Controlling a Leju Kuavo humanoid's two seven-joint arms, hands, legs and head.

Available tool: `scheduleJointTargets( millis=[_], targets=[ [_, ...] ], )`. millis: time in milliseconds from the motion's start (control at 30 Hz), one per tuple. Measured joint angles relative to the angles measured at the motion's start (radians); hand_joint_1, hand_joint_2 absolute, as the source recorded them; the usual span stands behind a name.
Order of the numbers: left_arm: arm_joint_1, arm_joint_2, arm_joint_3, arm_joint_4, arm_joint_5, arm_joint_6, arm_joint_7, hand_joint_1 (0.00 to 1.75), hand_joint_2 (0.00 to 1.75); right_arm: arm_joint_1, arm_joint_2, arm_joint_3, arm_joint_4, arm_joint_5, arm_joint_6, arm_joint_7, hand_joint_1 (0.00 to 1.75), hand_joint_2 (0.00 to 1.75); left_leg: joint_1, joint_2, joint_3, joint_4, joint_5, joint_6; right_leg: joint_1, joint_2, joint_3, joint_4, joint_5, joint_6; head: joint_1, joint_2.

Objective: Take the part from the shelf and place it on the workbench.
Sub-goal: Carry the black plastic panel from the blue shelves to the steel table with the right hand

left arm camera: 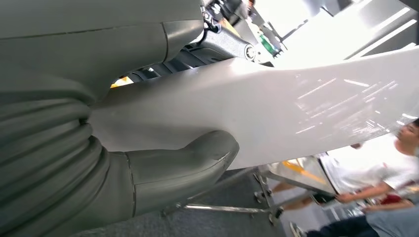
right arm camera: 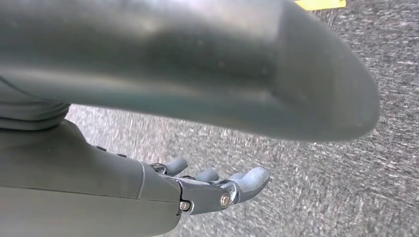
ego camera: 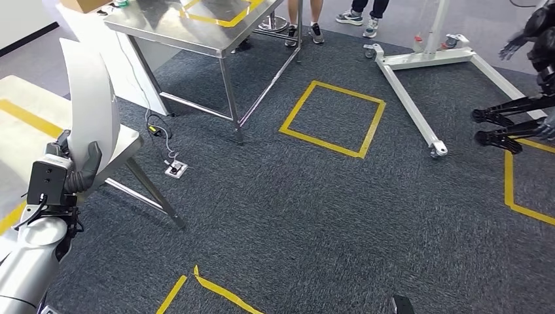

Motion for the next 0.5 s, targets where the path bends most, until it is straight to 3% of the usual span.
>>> scheduleJointTargets(
  millis=[33, 67, 133, 200, 233, 300, 367, 433, 500],
  targets=[
    [0.001, 0.0, 0.0, 0.002, 0.002, 0.001, 0.0, 1.75, 1.75, 0.0, 0.0, 0.0, 0.0, 0.0, 0.0, 0.0, 0.0, 0.0, 0.0, 0.002, 0.003, 0.001, 0.008, 0.001, 0.002, -0.013, 0.001, 0.0, -0.001, -0.001, 0.0, 0.0],
    [0.002, 0.0, 0.0, 0.002, 0.003, 0.001, 0.0, 1.75, 1.75, -0.001, 0.0, 0.0, 0.0, 0.0, 0.0, 0.0, 0.0, 0.0, -0.001, 0.007, 0.027, -0.037, 0.032, 0.004, 0.003, -0.027, 0.002, 0.0, -0.002, -0.001, 0.0, 0.0],
    [0.001, 0.0, 0.0, 0.002, 0.004, 0.001, 0.0, 1.75, 1.75, -0.001, 0.0, 0.0, 0.0, 0.0, -0.001, 0.0, 0.0, 0.0, -0.01, 0.046, 0.105, -0.177, 0.088, 0.015, 0.007, -0.053, 0.008, 0.001, -0.007, 0.002, 0.0, 0.0],
    [0.0, 0.0, -0.001, 0.001, 0.005, 0.002, 0.0, 1.75, 1.75, -0.002, 0.0, 0.0, 0.0, -0.002, -0.001, 0.0, 0.0, 0.0, -0.02, 0.076, 0.151, -0.263, 0.11, 0.028, 0.012, -0.074, 0.012, 0.002, -0.011, 0.011, 0.001, 0.0],
    [0.0, 0.0, -0.002, 0.0, 0.006, 0.002, 0.0, 1.75, 1.75, -0.002, 0.0, 0.0, 0.0, -0.002, -0.001, 0.0, 0.0, 0.0, -0.024, 0.076, 0.153, -0.272, 0.108, 0.033, 0.013, -0.085, 0.014, 0.001, -0.012, 0.015, 0.002, 0.0],
    [0.002, 0.002, -0.002, -0.001, 0.007, 0.002, 0.0, 1.75, 1.75, -0.004, 0.0, 0.0, 0.0, -0.003, -0.001, 0.0, 0.0, 0.0, -0.02, 0.047, 0.151, -0.276, 0.114, 0.043, 0.013, -0.1, 0.018, 0.001, -0.017, 0.026, 0.002, 0.0],
    [0.002, 0.002, -0.003, -0.003, 0.007, 0.003, -0.001, 1.75, 1.75, -0.005, 0.0, 0.0, 0.0, -0.003, -0.001, 0.0, 0.0, 0.0, -0.012, 0.024, 0.153, -0.283, 0.121, 0.053, 0.009, -0.052, 0.004, 0.04, -0.044, 0.038, 0.005, 0.0],
    [0.001, -0.003, -0.003, -0.004, 0.007, 0.003, -0.001, 1.75, 1.75, -0.003, 0.0, 0.0, 0.0, -0.003, -0.001, 0.0, 0.0, 0.0, -0.008, 0.0, 0.151, -0.286, 0.125, 0.06, 0.003, 0.016, -0.05, 0.156, -0.104, 0.047, 0.009, 0.0],
    [0.006, -0.007, -0.004, -0.004, 0.007, 0.003, -0.001, 1.75, 1.75, 0.001, -0.002, 0.0, 0.001, -0.003, -0.002, 0.001, 0.0, 0.0, -0.007, -0.028, 0.148, -0.284, 0.127, 0.061, 0.002, 0.035, -0.111, 0.27, -0.142, 0.051, 0.011, 0.0]
  ],
)
